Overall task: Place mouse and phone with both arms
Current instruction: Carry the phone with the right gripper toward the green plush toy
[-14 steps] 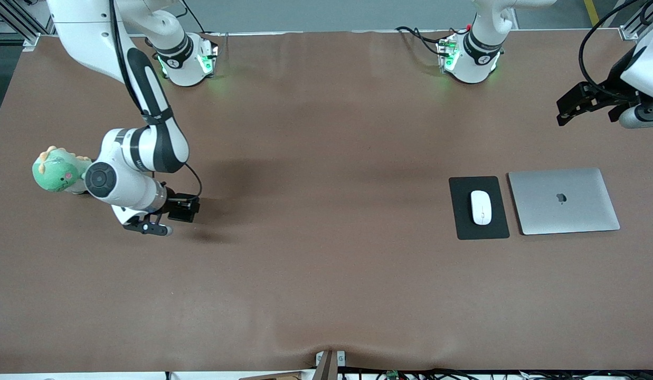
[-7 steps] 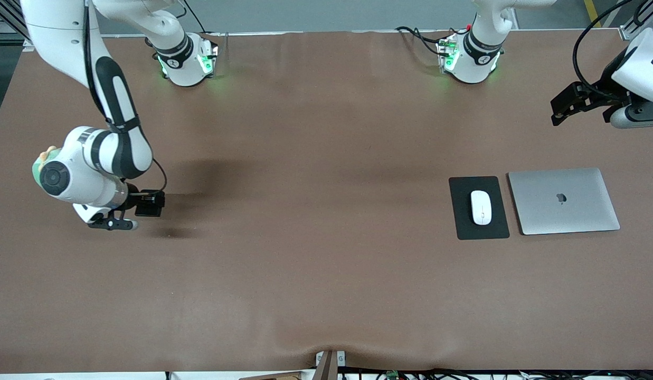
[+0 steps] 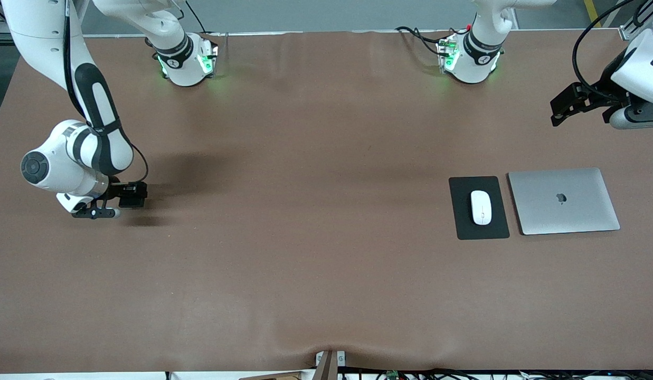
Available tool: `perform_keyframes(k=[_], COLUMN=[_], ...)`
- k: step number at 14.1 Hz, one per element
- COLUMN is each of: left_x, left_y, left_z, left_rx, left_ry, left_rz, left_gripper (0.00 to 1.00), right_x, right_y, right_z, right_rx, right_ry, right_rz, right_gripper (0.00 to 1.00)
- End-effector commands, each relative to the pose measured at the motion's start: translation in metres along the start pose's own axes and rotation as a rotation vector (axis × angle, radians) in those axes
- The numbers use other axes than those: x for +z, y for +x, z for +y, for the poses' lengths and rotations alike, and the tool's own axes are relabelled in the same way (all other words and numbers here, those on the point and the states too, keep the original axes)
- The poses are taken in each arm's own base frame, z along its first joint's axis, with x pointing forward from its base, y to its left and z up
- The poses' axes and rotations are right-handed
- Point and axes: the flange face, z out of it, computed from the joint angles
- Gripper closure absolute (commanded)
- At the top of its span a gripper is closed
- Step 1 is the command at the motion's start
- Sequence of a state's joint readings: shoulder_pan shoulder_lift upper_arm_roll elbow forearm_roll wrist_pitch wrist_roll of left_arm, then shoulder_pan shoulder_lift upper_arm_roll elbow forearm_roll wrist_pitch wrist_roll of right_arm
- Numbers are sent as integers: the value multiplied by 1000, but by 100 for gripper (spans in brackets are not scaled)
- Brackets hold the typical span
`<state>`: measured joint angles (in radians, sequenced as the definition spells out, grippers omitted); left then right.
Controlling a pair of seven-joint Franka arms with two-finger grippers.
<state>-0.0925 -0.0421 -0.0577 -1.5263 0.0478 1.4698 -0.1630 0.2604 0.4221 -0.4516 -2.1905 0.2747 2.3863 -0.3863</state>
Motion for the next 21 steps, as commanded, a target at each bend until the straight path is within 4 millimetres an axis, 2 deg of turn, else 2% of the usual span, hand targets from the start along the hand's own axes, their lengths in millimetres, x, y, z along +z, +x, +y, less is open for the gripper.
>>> perform_keyframes(k=[1, 3, 7, 8, 9, 10, 13, 15, 17, 19, 21], left_x=[-3, -2, -4, -2, -2, 3, 23, 34, 37, 33, 26], left_y=[0, 0, -1, 0, 1, 6, 17, 23, 26, 25, 20], left_z=[0, 1, 0, 1, 2, 4, 10, 14, 14, 10, 6], left_rx=[-10, -10, -9, -10, -8, -6, 2, 6, 5, 0, -4], left_ry=[-6, -6, -6, -6, -6, -8, -14, -12, -12, -11, -12], left_rz=[6, 4, 7, 4, 6, 4, -27, -46, -49, -41, -32], left_gripper=[0, 0, 0, 0, 0, 0, 0, 0, 0, 0, 0], right_x=[4, 14, 22, 24, 26, 27, 25, 17, -8, -36, -59], right_y=[-22, -30, -33, -34, -33, -33, -32, -27, -12, 5, 13], right_z=[13, 16, 20, 20, 20, 21, 19, 17, 12, 9, 7], right_rx=[-20, -38, -29, -26, -26, -22, -23, -27, -35, -47, -58], right_ry=[10, -3, -10, -8, -9, -8, -4, 10, 40, 75, 81], right_rz=[9, 19, 18, 14, 10, 7, 4, -3, -17, -50, -27], right_gripper=[100, 100, 100, 94, 41, 0, 0, 0, 0, 0, 0])
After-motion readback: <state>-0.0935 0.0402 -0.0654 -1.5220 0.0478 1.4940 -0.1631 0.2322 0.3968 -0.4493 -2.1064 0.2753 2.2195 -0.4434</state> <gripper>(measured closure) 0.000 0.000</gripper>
